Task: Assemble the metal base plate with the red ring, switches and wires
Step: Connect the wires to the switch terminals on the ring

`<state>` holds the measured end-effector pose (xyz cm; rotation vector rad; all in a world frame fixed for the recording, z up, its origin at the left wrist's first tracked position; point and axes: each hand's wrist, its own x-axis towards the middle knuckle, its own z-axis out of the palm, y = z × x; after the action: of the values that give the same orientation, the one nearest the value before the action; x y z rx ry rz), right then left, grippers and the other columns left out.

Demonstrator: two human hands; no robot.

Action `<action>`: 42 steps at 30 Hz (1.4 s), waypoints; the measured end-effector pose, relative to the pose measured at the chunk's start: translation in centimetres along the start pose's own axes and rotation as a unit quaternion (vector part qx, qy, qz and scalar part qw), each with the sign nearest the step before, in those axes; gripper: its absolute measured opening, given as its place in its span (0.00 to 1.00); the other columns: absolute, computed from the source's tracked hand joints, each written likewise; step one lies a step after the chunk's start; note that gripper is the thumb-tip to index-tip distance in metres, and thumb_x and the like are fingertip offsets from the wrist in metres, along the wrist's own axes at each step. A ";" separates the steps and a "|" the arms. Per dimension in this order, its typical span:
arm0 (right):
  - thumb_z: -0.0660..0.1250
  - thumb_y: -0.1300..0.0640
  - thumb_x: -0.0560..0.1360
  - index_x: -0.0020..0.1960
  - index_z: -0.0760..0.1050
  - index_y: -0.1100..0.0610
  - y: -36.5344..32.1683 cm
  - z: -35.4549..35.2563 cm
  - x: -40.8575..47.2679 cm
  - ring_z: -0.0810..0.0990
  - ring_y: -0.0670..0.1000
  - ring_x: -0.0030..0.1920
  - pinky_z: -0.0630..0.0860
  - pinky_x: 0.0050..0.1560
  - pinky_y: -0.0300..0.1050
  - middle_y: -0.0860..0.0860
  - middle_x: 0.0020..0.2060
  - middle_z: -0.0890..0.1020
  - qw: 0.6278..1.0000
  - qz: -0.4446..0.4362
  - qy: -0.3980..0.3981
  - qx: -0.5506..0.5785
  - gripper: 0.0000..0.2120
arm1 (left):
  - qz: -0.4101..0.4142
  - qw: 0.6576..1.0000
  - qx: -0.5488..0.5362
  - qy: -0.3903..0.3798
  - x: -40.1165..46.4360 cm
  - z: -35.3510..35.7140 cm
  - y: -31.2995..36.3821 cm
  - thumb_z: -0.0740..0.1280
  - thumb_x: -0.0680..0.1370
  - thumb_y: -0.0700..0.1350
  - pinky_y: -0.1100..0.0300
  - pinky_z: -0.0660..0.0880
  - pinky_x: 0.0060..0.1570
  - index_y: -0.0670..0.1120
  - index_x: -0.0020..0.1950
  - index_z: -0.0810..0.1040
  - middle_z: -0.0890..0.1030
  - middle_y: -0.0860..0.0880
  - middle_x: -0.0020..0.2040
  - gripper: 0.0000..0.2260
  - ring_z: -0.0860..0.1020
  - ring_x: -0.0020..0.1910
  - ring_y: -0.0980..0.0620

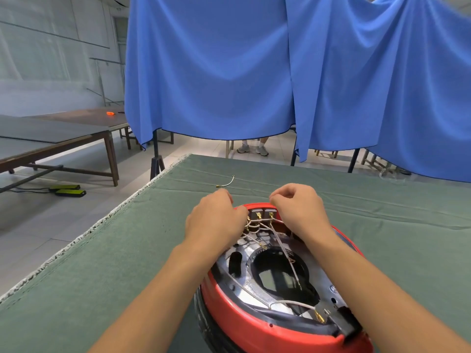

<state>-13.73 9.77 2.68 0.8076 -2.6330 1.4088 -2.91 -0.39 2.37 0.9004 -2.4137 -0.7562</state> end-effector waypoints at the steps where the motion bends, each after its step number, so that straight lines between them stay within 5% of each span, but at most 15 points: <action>1: 0.63 0.57 0.75 0.42 0.80 0.50 0.1 -0.1 0.0 0.78 0.48 0.43 0.73 0.42 0.43 0.45 0.38 0.81 1.000 -0.001 0.006 0.004 0.08 | 0.017 0.999 0.025 -0.016 -0.1 0.2 0.1 0.62 0.75 0.52 0.53 0.73 0.52 0.47 0.56 0.75 0.80 0.49 0.53 0.13 0.76 0.54 0.45; 4: 0.63 0.58 0.75 0.42 0.79 0.50 0.3 -0.6 0.3 0.79 0.48 0.42 0.71 0.38 0.42 0.44 0.37 0.80 1.000 -0.007 0.029 0.010 0.08 | 0.079 0.993 0.054 -0.062 -0.1 0.5 0.1 0.63 0.76 0.57 0.53 0.73 0.55 0.50 0.62 0.73 0.78 0.51 0.58 0.18 0.76 0.56 0.48; 12: 0.66 0.55 0.73 0.42 0.76 0.47 1.6 -4.4 0.3 0.78 0.50 0.47 0.72 0.47 0.45 0.44 0.40 0.80 0.995 -0.007 0.016 -0.095 0.04 | 0.114 0.989 0.066 -0.061 -0.2 0.5 -0.1 0.63 0.78 0.52 0.53 0.73 0.54 0.49 0.61 0.73 0.79 0.50 0.57 0.14 0.76 0.56 0.46; 18: 0.68 0.45 0.70 0.47 0.74 0.47 3.6 -7.2 -1.9 0.78 0.52 0.48 0.75 0.52 0.48 0.45 0.44 0.80 0.968 0.072 -0.052 -0.235 0.09 | 0.069 0.988 0.137 -0.035 -0.6 0.6 0.3 0.59 0.79 0.46 0.55 0.65 0.45 0.45 0.58 0.70 0.76 0.46 0.58 0.10 0.74 0.56 0.43; 23: 0.67 0.54 0.66 0.41 0.78 0.54 3.5 -7.2 -3.5 0.81 0.54 0.33 0.80 0.38 0.45 0.50 0.29 0.81 0.948 0.123 -0.121 -0.266 0.06 | -0.020 0.985 0.169 -0.031 -0.7 -0.9 0.2 0.59 0.76 0.47 0.49 0.67 0.53 0.44 0.59 0.67 0.75 0.42 0.60 0.13 0.73 0.59 0.40; 27: 0.65 0.59 0.65 0.37 0.78 0.59 3.2 -6.8 -3.7 0.80 0.57 0.38 0.69 0.31 0.41 0.52 0.30 0.80 0.940 0.064 -0.088 -0.324 0.04 | -0.001 0.999 0.037 -0.037 0.5 -2.1 0.1 0.61 0.76 0.49 0.47 0.67 0.63 0.46 0.69 0.63 0.69 0.43 0.67 0.23 0.68 0.65 0.42; 30: 0.65 0.59 0.67 0.38 0.77 0.58 2.4 -6.6 -3.3 0.78 0.57 0.39 0.67 0.31 0.42 0.51 0.29 0.78 0.935 0.008 -0.119 -0.333 0.03 | 0.031 0.996 -0.052 -0.063 1.5 -3.3 -0.1 0.62 0.76 0.48 0.52 0.71 0.60 0.48 0.70 0.67 0.72 0.47 0.67 0.22 0.71 0.63 0.46; 35: 0.65 0.56 0.72 0.49 0.79 0.52 0.2 -4.8 -2.2 0.79 0.55 0.47 0.76 0.48 0.48 0.48 0.42 0.83 0.930 -0.108 -0.164 -0.309 0.07 | 0.091 0.986 -0.011 -0.142 1.4 -3.6 -0.4 0.67 0.75 0.49 0.60 0.70 0.57 0.48 0.63 0.75 0.79 0.48 0.60 0.17 0.76 0.59 0.50; 39: 0.68 0.54 0.73 0.51 0.80 0.46 -1.9 -1.8 -2.0 0.79 0.50 0.49 0.76 0.51 0.49 0.44 0.45 0.83 0.940 -0.169 -0.187 -0.230 0.08 | 0.119 0.970 -0.033 -0.210 1.0 -3.0 -0.5 0.69 0.72 0.49 0.59 0.76 0.50 0.50 0.56 0.79 0.82 0.48 0.50 0.13 0.80 0.47 0.51; 42: 0.71 0.54 0.70 0.48 0.81 0.46 -2.4 -0.4 -1.8 0.80 0.48 0.47 0.77 0.51 0.48 0.43 0.43 0.84 0.948 -0.162 -0.186 -0.200 0.07 | 0.121 0.973 0.019 -0.194 0.9 -2.4 -1.3 0.69 0.73 0.51 0.55 0.77 0.50 0.49 0.52 0.81 0.82 0.46 0.48 0.11 0.80 0.48 0.47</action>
<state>-11.08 9.74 4.22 1.4706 -2.7188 0.6592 -1.56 -2.59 3.54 0.4885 -2.8196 -0.8573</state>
